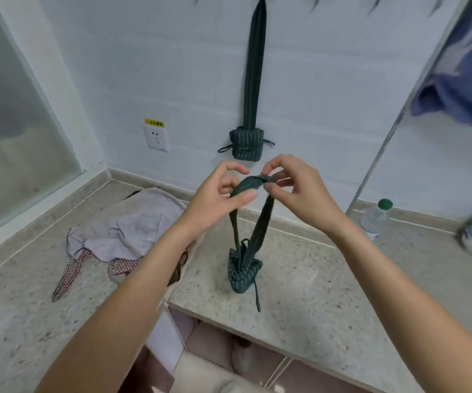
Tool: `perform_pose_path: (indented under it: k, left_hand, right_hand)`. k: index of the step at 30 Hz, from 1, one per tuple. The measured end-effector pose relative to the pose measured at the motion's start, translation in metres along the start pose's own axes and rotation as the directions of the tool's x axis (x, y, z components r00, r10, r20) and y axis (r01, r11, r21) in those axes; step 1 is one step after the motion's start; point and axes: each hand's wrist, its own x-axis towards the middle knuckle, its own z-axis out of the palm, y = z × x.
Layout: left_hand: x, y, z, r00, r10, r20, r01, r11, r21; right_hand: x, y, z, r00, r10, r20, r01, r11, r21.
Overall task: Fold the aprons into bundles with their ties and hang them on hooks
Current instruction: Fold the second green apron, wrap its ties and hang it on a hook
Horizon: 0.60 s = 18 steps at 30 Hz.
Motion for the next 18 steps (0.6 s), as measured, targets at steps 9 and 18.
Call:
perform_pose_path:
  k: [9,18]
  left_hand:
    - [0.119,0.038,-0.007,0.972,0.000,0.237,0.014,0.998,-0.058]
    - [0.193,0.053,0.005,0.982,-0.053,0.184,0.143,0.840,-0.524]
  right_hand:
    - [0.071,0.024,-0.062,0.952,0.183,0.245,-0.283,0.831,0.479]
    - [0.097,0.037,-0.075,0.938,0.240,-0.251,-0.130,0.913,0.387]
